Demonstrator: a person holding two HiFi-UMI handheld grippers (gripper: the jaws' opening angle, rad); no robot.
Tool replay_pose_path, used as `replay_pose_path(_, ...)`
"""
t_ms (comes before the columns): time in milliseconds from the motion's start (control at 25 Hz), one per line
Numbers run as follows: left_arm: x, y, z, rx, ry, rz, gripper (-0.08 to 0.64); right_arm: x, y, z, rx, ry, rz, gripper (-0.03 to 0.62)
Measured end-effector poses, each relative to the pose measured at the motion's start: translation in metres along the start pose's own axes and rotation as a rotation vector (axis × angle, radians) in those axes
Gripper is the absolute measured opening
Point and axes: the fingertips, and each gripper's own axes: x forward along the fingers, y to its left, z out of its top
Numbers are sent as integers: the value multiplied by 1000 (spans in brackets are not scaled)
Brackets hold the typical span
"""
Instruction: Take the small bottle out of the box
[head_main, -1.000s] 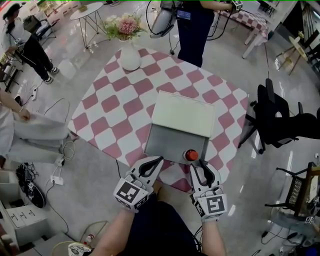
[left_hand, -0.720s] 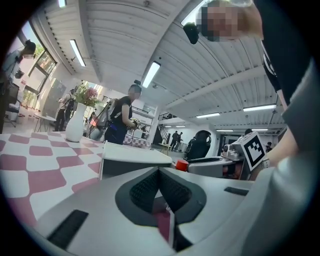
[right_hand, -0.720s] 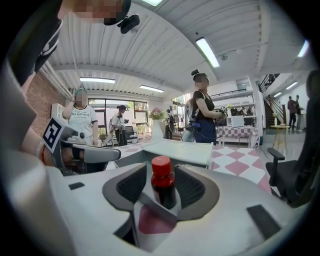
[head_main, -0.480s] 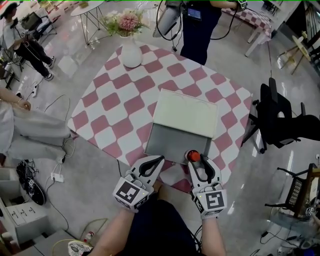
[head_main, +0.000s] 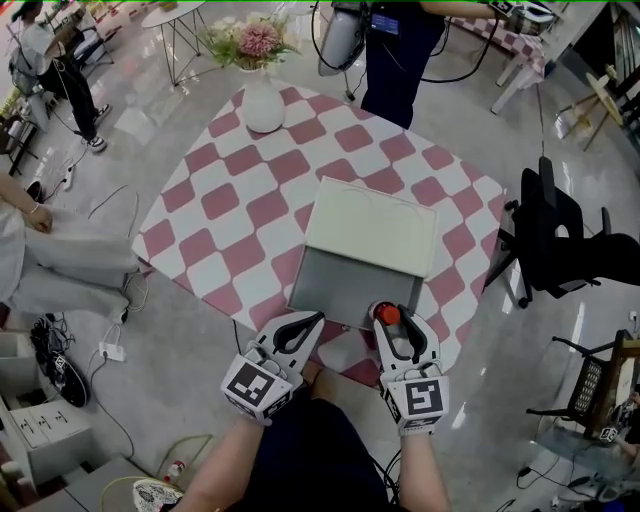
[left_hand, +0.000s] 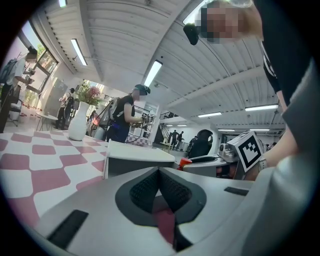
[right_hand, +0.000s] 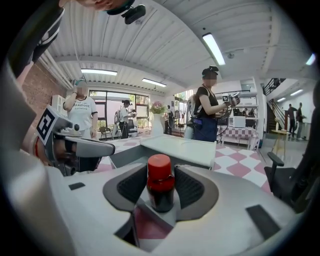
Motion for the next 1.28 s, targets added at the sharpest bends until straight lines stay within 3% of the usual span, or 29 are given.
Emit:
replay_pose_path(400,-3,7,-2,-13,10,12,2,6,4,2,-76,34,4,155)
replay_pose_path(680,-2,4,-3,-11,-3,-6,2,5,-1,4,-43,15,-23,149)
replay_pose_path(1280,-16,19,18,-39,-51,35,2,-4,1,23,14,-53,-12,147)
